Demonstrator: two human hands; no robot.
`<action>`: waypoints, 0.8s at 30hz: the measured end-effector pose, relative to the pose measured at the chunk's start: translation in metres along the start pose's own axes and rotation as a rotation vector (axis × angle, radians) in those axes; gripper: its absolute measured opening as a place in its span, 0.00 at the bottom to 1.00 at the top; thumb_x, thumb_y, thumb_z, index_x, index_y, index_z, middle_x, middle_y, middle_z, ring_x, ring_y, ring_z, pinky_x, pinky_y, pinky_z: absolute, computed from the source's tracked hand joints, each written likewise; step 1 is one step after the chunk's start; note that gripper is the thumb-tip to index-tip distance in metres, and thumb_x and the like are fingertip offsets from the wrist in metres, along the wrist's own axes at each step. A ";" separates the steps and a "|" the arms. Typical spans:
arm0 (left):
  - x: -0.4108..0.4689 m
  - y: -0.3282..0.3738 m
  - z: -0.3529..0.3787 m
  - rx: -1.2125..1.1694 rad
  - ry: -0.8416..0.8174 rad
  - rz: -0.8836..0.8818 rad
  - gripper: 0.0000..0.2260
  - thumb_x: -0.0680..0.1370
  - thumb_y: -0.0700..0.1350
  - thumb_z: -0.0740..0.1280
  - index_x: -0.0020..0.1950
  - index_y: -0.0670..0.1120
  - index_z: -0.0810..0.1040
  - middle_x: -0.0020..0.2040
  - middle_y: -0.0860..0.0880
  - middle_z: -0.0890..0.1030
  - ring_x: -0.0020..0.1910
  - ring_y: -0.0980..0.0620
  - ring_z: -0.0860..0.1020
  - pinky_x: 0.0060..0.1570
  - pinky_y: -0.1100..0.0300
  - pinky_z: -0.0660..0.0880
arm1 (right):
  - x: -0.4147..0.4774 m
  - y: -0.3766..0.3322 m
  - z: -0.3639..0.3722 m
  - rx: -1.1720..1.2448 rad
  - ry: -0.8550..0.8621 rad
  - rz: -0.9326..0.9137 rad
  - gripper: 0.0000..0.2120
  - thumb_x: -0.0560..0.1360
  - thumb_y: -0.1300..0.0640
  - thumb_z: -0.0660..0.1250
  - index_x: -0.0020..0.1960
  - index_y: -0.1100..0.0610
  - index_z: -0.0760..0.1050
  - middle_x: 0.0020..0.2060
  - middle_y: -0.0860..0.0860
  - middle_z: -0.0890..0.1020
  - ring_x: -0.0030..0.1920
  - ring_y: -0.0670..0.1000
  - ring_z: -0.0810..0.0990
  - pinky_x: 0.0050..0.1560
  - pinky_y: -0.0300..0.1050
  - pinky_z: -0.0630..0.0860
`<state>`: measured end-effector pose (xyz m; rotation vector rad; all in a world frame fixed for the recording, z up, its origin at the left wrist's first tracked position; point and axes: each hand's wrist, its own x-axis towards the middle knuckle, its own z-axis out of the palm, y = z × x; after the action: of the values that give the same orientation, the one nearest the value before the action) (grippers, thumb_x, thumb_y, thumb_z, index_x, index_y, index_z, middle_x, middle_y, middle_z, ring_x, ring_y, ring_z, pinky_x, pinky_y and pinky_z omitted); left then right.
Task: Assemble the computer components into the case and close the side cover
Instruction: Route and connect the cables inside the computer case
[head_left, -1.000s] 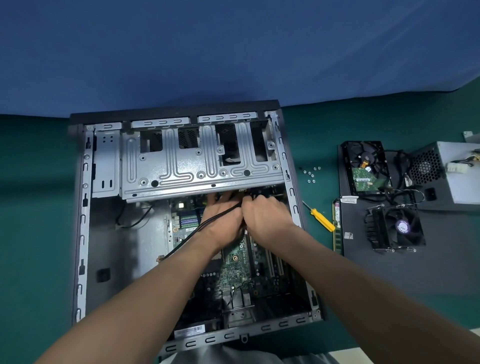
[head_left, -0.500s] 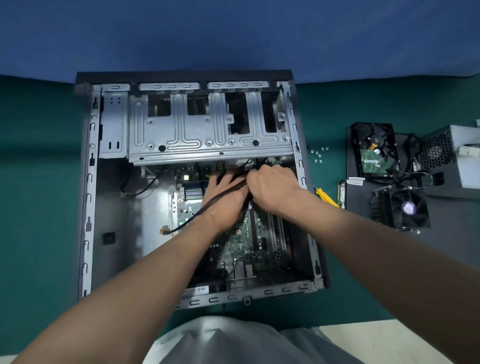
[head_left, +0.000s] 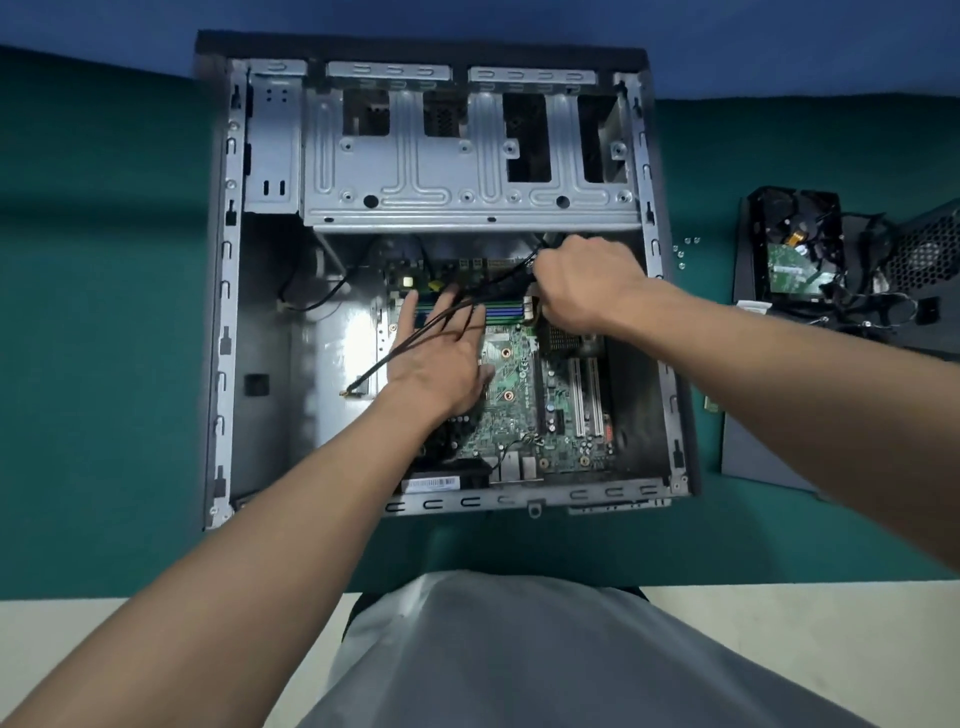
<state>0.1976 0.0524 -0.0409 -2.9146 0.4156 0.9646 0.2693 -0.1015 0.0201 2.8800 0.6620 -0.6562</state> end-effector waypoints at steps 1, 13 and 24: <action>-0.002 0.000 0.000 -0.026 -0.037 -0.008 0.31 0.83 0.60 0.47 0.79 0.49 0.38 0.79 0.52 0.39 0.77 0.52 0.35 0.67 0.43 0.26 | 0.002 0.000 0.000 -0.026 -0.046 -0.004 0.12 0.79 0.58 0.55 0.36 0.55 0.61 0.29 0.51 0.67 0.37 0.57 0.73 0.41 0.50 0.69; 0.006 -0.002 -0.019 -0.177 -0.171 0.003 0.33 0.82 0.58 0.55 0.80 0.49 0.41 0.79 0.51 0.38 0.78 0.49 0.40 0.75 0.44 0.37 | -0.006 -0.004 -0.003 -0.122 -0.062 0.022 0.08 0.80 0.55 0.55 0.45 0.58 0.67 0.39 0.57 0.75 0.36 0.57 0.71 0.40 0.49 0.67; 0.006 0.002 -0.030 -0.183 -0.218 -0.012 0.31 0.83 0.48 0.56 0.80 0.47 0.41 0.79 0.50 0.38 0.78 0.47 0.40 0.76 0.43 0.42 | -0.007 -0.001 0.001 -0.110 -0.025 0.039 0.07 0.79 0.56 0.55 0.43 0.56 0.66 0.36 0.56 0.70 0.38 0.59 0.70 0.40 0.50 0.66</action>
<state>0.2184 0.0451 -0.0202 -2.9165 0.3124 1.3689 0.2630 -0.1033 0.0225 2.7714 0.6169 -0.6292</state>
